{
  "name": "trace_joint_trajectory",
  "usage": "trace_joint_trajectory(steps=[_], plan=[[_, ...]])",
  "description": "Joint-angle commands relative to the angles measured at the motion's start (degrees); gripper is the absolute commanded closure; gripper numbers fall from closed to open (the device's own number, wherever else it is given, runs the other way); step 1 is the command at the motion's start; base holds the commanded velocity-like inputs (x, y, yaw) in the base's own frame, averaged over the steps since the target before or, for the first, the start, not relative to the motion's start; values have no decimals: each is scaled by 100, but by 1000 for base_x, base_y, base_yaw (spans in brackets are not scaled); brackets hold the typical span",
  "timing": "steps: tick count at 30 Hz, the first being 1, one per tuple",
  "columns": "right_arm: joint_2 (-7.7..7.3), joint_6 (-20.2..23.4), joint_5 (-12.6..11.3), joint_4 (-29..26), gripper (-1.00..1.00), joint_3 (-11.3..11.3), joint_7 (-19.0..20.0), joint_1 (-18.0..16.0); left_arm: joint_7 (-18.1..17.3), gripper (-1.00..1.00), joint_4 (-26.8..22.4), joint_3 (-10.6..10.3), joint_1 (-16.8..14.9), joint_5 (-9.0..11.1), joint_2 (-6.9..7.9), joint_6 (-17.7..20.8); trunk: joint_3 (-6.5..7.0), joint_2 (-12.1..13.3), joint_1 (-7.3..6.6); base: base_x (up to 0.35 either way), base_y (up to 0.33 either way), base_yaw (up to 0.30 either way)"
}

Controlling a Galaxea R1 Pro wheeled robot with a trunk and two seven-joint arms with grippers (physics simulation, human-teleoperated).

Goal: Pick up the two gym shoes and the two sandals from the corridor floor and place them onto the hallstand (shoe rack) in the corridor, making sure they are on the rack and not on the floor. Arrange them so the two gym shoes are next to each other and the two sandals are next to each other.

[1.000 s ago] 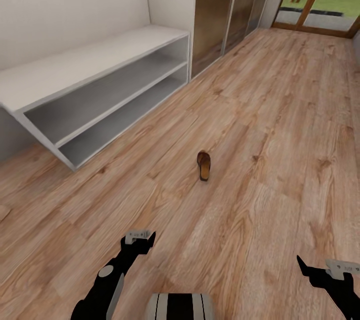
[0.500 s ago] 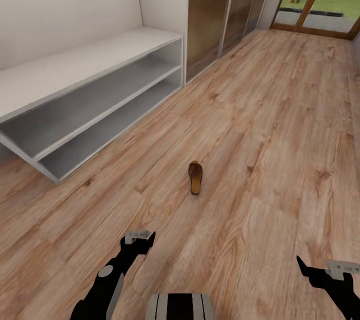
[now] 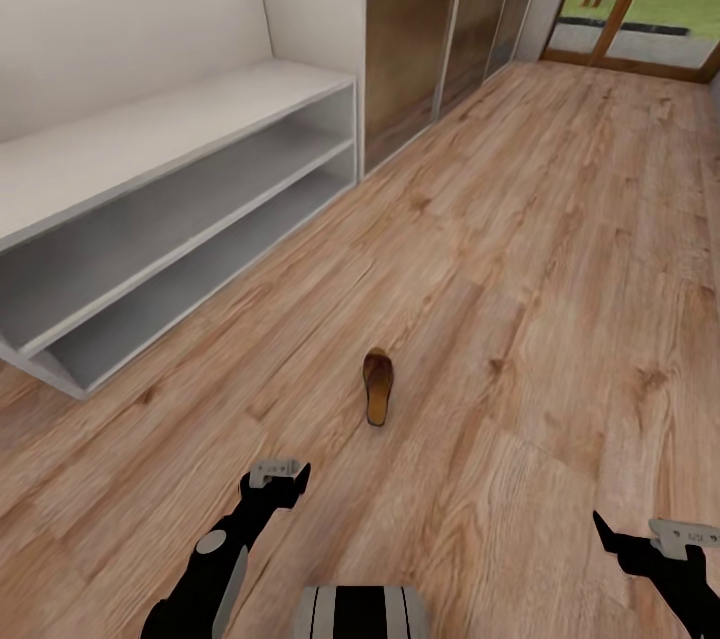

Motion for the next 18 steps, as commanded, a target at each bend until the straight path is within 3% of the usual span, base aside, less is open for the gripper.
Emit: trace_joint_trajectory(steps=[1, 11, 18], plan=[[0, -2, 0, 1, -100, 0, 0, 0, 1, -100, 0, -1, 0, 0, -1, 0, 0, 0, 0, 300, -145, 0], [0, -18, 17, 16, -100, 1, 0, -3, 0, -100, 1, 4, 0, 4, -2, -6, 0, 0, 0, 265, -191, 0], [0, -15, 16, 28, -100, 1, 0, -7, 2, -100, 1, 10, 0, 7, 3, -9, 0, 0, 0, 83, -72, 0]])
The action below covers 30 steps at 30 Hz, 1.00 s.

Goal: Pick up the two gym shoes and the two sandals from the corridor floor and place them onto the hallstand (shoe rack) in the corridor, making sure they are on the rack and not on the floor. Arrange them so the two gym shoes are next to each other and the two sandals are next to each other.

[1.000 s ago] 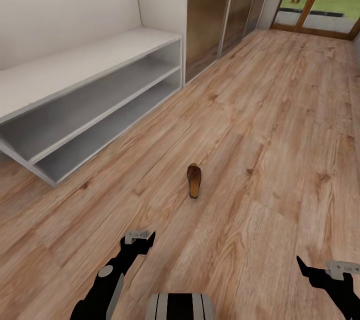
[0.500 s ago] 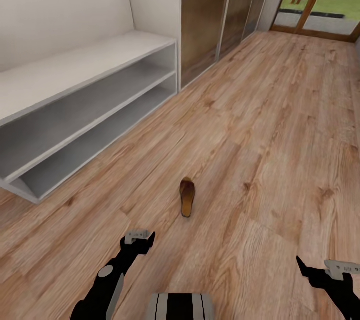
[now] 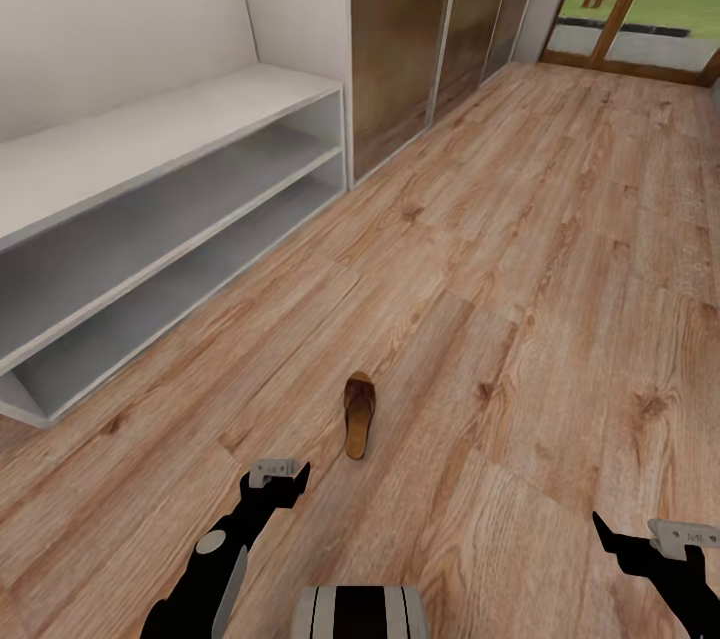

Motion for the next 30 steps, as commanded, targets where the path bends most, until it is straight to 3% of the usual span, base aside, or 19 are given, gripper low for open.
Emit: trace_joint_trajectory(steps=[1, 14, 30], plan=[[0, 1, -2, 0, -100, 0, 0, -1, 1, -100, 0, 0, 0, 0, 0, 0, 0, 0, 0, 13, -11, 0], [0, 4, -3, 2, -100, 0, 7, -2, 10, -100, 0, 0, 0, 0, 0, 0, 2, 0, 0, 4, -3, -13], [0, 7, -2, 5, -100, 0, 1, -2, 11, -100, 0, 77, 0, 0, 0, 0, 43, 0, 0, 0, 0, -170]])
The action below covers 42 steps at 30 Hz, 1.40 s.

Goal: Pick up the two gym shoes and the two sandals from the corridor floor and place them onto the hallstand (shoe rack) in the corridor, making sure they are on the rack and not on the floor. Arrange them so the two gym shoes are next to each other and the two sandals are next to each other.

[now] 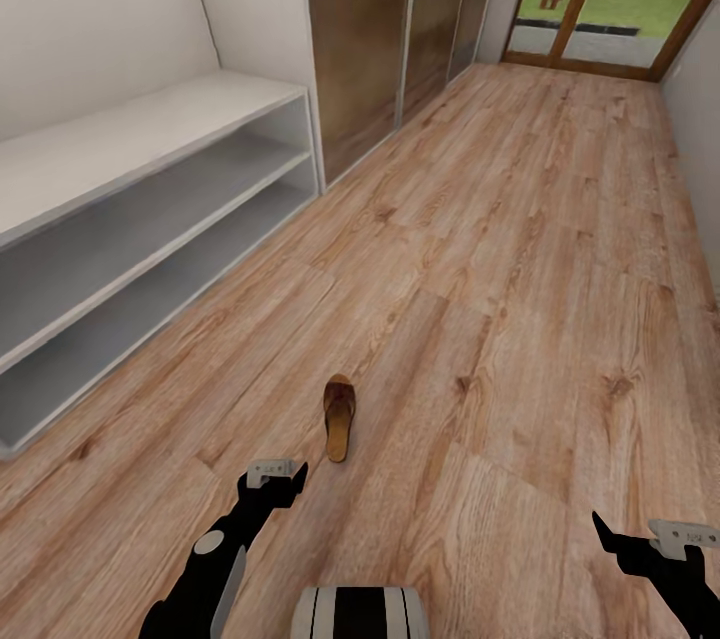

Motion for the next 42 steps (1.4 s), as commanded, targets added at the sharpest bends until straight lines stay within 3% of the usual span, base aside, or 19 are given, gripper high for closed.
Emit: trace_joint_trajectory(steps=[1, 12, 22, 31, 36, 40, 42], plan=[[0, -1, -1, -1, -100, 0, 0, 0, 0, -100, 0, 8, 0, 0, 0, 0, 1, 0, 0, 0, 0, -54], [0, -3, 3, 3, -100, 0, -1, 0, 29, -100, 0, 40, 0, -10, 0, 0, 4, 0, 0, 0, 0, -23], [0, -3, 4, 5, -100, 7, -1, 0, 700, -100, 0, 26, 0, -2, -4, 3, 5, 0, 0, 0, -129, -3], [0, 19, -2, 19, -100, 26, 0, -3, 873, -100, -16, 23, 0, 0, -8, -1, 5, 0, 0, 0, -136, 0], [1, 6, 6, 44, -100, 201, 0, -5, 1128, -100, -84, 10, -19, -2, -9, 1, 5, 0, 0, 0, -34, 0], [-18, 0, 14, 123, -100, 519, -67, -38, 1353, -100, -74, -4, -120, -3, -20, -6, 5, 0, 0, 0, -15, 0], [-29, -1, 12, 164, -100, 574, -84, -46, 1388, -100, -56, -10, -138, -4, -39, -15, 5, 0, 0, 0, -8, 0]])
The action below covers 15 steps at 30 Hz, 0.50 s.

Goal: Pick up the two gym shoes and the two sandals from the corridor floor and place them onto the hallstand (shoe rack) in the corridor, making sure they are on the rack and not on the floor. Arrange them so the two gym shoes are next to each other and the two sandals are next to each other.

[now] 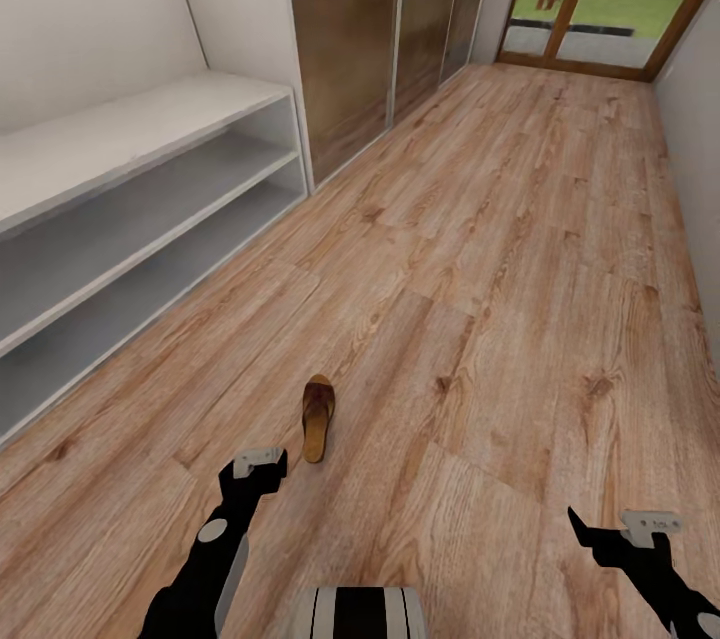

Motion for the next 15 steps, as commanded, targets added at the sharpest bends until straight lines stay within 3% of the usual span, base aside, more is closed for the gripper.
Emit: trace_joint_trajectory(steps=[1, 8, 15], plan=[[-12, -2, 0, 47, -100, 44, -13, -10, 30, -100, 30, -5, -15, -1, -29, -18, 0, 0, 0, 0, -7, 0], [-106, -29, 10, 399, -100, 190, -52, -55, 284, -100, 288, -22, -168, -31, -38, -108, 0, 0, 0, 0, -3, 0], [-155, -338, 0, 551, -100, 210, -57, -47, 469, -100, 881, -138, -398, -78, -38, -283, 0, 0, 0, 0, 0, 0]])
